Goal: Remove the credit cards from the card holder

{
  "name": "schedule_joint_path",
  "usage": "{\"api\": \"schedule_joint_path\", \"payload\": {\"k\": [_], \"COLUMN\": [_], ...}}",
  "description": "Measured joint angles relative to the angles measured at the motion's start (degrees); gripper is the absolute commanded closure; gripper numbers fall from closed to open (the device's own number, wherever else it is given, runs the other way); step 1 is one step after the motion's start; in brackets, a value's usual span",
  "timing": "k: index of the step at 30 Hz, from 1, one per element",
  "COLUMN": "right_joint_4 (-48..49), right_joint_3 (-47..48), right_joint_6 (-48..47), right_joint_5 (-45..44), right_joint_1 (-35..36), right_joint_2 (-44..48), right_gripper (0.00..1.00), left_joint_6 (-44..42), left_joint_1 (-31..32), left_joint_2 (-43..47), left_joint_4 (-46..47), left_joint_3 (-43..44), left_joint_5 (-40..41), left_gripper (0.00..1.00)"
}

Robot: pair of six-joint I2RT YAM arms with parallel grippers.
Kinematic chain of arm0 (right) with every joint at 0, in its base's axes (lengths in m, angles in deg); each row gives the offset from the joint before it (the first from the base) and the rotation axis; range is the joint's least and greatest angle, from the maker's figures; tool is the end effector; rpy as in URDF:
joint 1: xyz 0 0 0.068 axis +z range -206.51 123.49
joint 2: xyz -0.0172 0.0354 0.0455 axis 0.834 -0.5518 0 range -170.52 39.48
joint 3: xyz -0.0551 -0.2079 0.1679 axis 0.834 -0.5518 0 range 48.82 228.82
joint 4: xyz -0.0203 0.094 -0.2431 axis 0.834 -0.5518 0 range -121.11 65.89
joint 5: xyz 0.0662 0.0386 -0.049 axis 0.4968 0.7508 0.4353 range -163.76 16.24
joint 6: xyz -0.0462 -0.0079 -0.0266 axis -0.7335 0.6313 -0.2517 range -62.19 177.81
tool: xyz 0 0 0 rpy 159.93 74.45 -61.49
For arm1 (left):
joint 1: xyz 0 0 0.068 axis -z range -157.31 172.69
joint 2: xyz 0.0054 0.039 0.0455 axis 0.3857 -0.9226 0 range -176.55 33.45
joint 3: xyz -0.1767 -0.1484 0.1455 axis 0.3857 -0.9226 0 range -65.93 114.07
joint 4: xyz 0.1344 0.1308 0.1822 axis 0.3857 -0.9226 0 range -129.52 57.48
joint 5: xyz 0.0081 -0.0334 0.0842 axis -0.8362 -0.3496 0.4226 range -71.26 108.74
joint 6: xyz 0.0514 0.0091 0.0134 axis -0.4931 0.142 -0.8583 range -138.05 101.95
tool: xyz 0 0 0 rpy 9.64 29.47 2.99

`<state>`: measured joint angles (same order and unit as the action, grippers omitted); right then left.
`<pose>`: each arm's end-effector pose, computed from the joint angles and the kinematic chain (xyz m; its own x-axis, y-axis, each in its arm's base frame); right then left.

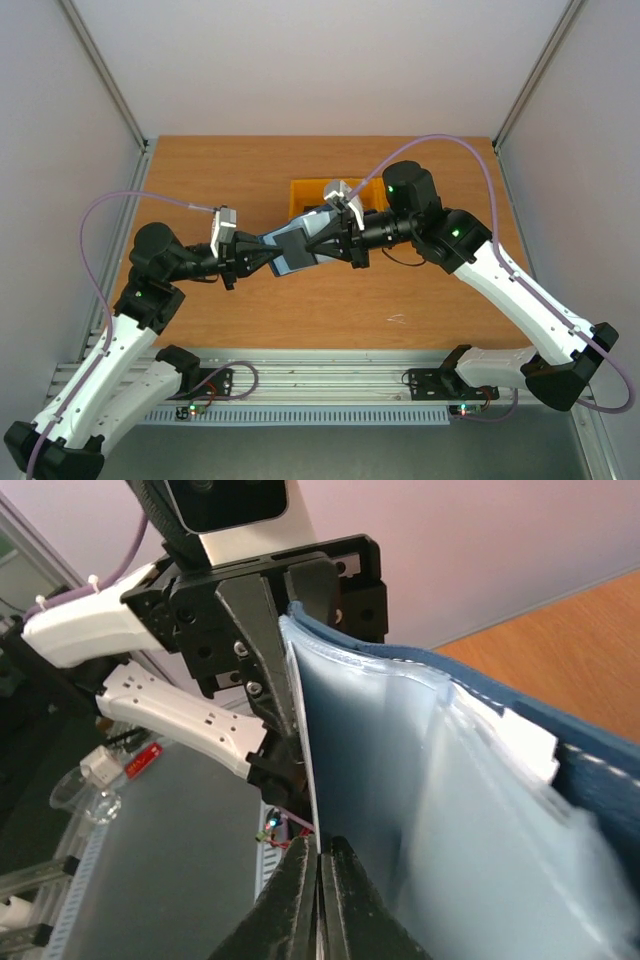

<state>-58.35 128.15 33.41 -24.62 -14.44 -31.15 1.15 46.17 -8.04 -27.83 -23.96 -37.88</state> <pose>0.1701 0.1898 0.4170 0.0989 -0.2749 -0.9564 -0.9927 -0.0934 -0.0758 0.1349 -0.0909 0.3589 -0.2449 -0.0909 -0.9653 0.9545 0.1519 -0.2565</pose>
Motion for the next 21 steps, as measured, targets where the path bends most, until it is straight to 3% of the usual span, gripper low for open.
{"api": "schedule_joint_path", "payload": {"k": [3,21], "right_joint_4": [0.15,0.81], "right_joint_3": [-0.04,-1.73], "right_joint_6": [0.24,0.55], "right_joint_5": [-0.07,-5.31], "right_joint_1": [-0.04,-1.09], "right_joint_2": [0.07,0.26], "right_gripper": [0.87,0.88], "left_joint_6": [-0.13,-0.13], "left_joint_1": [0.02,0.00], "left_joint_2": [0.04,0.59], "left_joint_4": [0.52,0.48], "left_joint_3": [-0.04,-1.31], "left_joint_5": [-0.22,1.40], "left_gripper": [1.00,1.00]}}
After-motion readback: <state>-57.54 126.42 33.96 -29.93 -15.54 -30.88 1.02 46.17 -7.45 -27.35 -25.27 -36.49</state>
